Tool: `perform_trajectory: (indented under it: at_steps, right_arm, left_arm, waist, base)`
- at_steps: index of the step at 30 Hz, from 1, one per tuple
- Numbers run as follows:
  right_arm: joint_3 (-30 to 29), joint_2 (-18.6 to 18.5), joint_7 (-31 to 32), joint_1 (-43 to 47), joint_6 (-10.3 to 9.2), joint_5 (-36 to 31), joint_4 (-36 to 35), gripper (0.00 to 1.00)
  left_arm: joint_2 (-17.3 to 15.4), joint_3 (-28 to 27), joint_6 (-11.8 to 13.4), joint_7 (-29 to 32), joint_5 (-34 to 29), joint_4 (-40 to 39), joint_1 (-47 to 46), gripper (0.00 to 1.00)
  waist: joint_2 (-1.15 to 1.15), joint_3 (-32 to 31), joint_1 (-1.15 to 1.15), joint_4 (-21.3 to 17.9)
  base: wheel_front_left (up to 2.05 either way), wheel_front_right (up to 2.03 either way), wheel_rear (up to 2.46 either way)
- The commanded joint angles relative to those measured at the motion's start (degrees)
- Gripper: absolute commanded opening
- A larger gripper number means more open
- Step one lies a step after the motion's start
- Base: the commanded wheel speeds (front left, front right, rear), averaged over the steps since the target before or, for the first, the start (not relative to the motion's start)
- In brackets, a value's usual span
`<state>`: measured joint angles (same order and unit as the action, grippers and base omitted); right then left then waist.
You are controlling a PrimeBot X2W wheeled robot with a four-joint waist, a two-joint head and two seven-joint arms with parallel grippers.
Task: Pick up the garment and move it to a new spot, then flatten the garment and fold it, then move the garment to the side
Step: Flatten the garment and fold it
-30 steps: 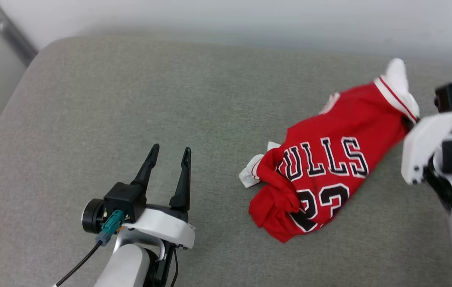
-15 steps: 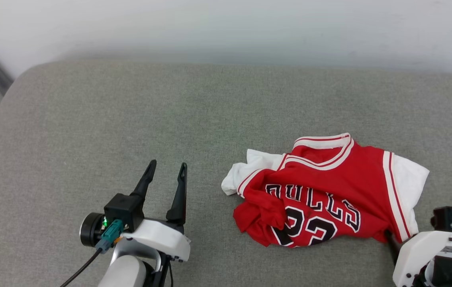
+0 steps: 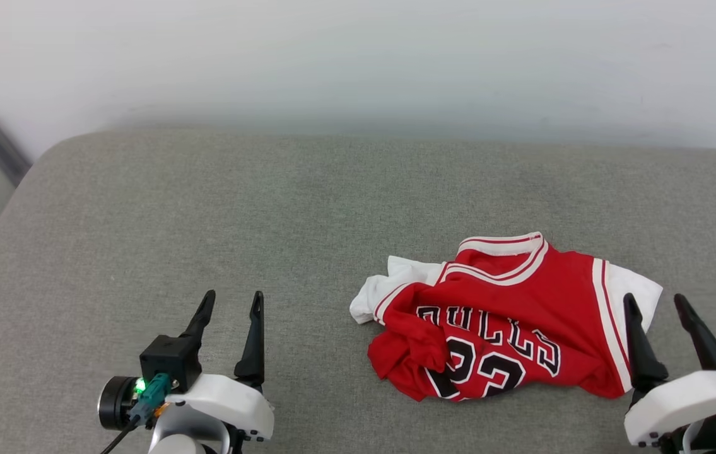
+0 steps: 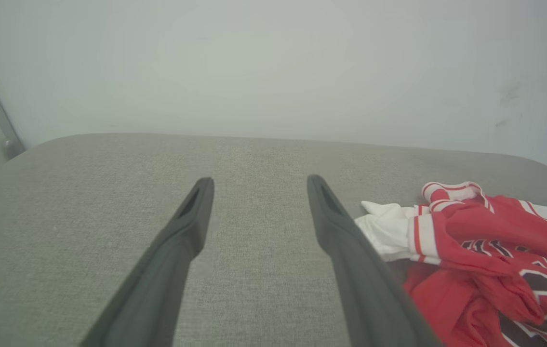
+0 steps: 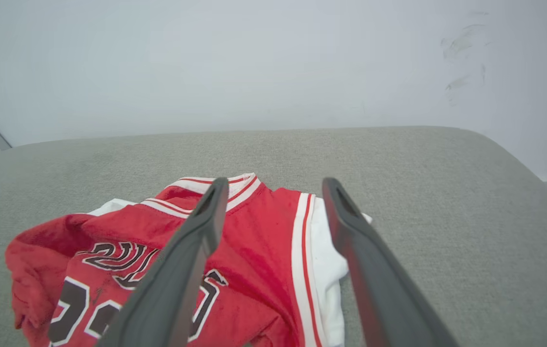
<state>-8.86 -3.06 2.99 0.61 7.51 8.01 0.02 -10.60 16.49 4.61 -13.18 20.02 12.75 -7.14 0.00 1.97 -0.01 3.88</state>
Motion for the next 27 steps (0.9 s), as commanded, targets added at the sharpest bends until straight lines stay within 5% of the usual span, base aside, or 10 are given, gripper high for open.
perform_trajectory:
  at_steps: [1, 5, 13, 19, 27]
  right_arm:
    - [0.81, 0.20, -0.66, 1.47, -0.04, -0.14, -1.19, 1.00]
    - [2.50, 0.22, -1.63, 3.02, -0.04, 1.89, -3.65, 1.00]
    - [3.96, 0.23, -1.74, 0.70, -0.04, 2.12, -6.29, 1.00]
    - [5.61, 0.23, -1.98, -1.36, -0.04, 1.48, -5.60, 1.00]
    - [6.63, 0.23, -2.40, -2.98, -0.04, 1.87, -3.91, 1.00]
  left_arm:
    - [-0.49, -0.18, 0.37, 0.33, 0.41, -0.43, 0.61, 1.00]
    - [-1.05, 0.19, -0.10, 2.12, 0.62, -1.16, -0.88, 1.00]
    - [-1.35, 3.99, -5.54, 11.57, 1.44, -0.38, -11.80, 1.00]
    - [-2.81, 8.65, -10.57, 25.23, 4.07, 4.30, -21.08, 1.00]
    - [-6.84, 16.83, -12.06, 41.19, 9.93, 9.94, -26.53, 1.00]
  waist:
    - [0.00, -0.34, 0.01, -0.09]
    - [0.00, -0.12, 0.01, -0.39]
    - [0.00, 5.23, 0.01, -2.12]
    - [0.00, 8.41, 0.01, -5.14]
    - [0.00, 11.44, 0.01, -8.28]
  base:
    - [0.00, 0.00, 0.00]
    - [0.00, 0.00, 0.00]
    - [0.00, 0.00, 0.00]
    - [0.00, 0.00, 0.00]
    - [0.00, 0.00, 0.00]
